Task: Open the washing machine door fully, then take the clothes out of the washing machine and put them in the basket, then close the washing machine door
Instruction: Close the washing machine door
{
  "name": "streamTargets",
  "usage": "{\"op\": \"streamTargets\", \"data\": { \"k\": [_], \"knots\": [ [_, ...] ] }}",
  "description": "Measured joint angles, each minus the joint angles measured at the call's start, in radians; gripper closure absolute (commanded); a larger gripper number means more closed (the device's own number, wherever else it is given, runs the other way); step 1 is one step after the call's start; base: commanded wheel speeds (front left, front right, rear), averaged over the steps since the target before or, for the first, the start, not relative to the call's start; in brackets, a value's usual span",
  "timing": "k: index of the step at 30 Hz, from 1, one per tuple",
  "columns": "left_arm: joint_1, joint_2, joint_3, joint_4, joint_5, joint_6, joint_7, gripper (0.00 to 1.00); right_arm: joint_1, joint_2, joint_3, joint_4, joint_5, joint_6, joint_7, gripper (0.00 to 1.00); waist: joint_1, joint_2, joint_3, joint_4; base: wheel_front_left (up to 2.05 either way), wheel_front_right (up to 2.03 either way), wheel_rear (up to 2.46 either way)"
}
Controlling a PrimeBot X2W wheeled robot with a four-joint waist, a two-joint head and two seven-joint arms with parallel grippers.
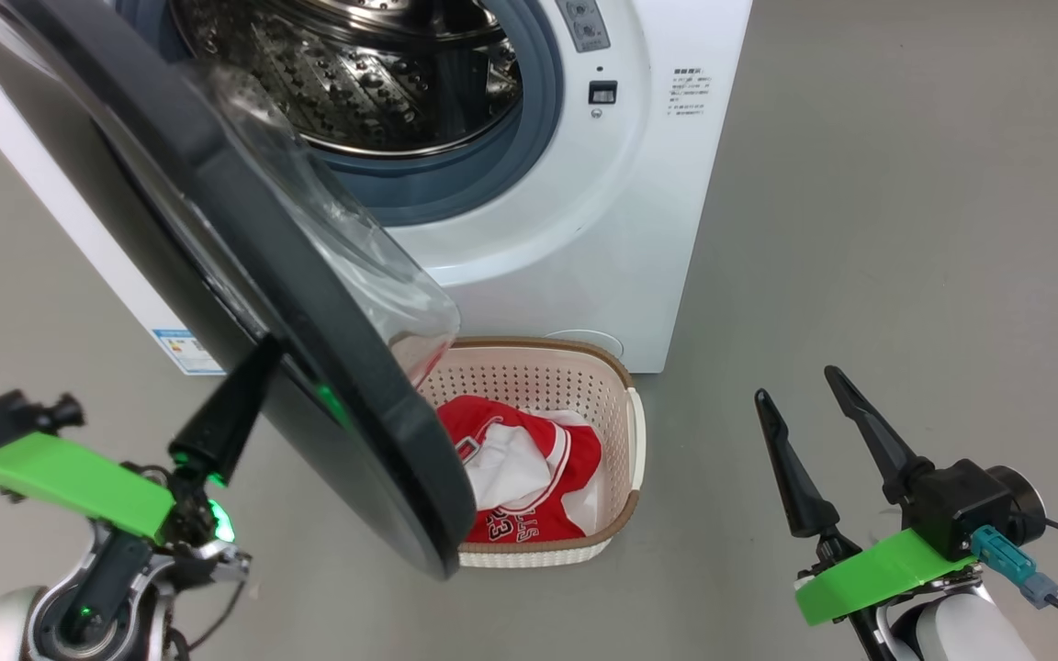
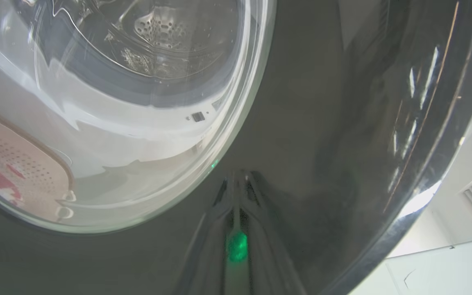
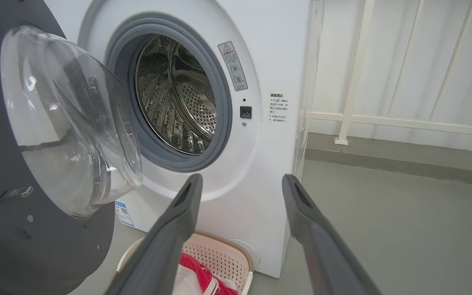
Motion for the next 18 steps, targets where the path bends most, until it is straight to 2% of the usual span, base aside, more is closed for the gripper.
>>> {"op": "streamTargets", "data": {
  "k": [1,2,3,9,13,14,18],
  "knots": [
    [0.0,0.007,0.001,0.0,0.017,-0.01,-0.014,0.54,-0.001,0.0,0.0,0.0,0.0,0.0,0.0,0.0,0.0,0.0,-0.001,0.0,0.0,0.0,0.0],
    [0.001,0.014,0.001,0.0,0.039,-0.021,-0.03,0.0,-0.002,0.0,-0.001,0.0,0.0,0.0,0.0,0.0,0.0,0.0,-0.002,0.001,0.0,0.0,0.0],
    [0.002,0.022,0.001,-0.001,0.064,-0.033,-0.046,0.0,-0.002,0.0,-0.002,0.0,0.0,0.0,0.0,0.0,0.0,0.0,-0.002,0.002,0.0,0.0,0.0],
    [0.048,0.089,-0.014,-0.016,0.252,-0.169,-0.16,0.0,-0.002,0.0,-0.005,-0.001,0.0,0.0,0.0,0.0,0.0,0.0,-0.002,0.002,0.0,0.0,0.0],
    [0.085,0.129,-0.037,-0.043,0.403,-0.211,-0.269,0.0,-0.002,0.001,-0.004,-0.002,0.0,0.0,0.0,0.0,0.0,0.0,-0.001,-0.003,0.0,0.0,0.0],
    [0.1,0.156,-0.054,-0.053,0.486,-0.223,-0.332,0.0,-0.002,0.001,-0.004,-0.004,0.0,0.0,0.0,0.0,0.0,0.0,0.0,-0.006,0.0,0.0,0.0],
    [0.135,0.201,-0.103,-0.072,0.62,-0.232,-0.462,0.0,-0.003,0.001,-0.005,-0.005,0.002,0.0,0.0,0.0,0.0,0.0,-0.002,-0.016,0.0,0.0,0.0]
  ]
}}
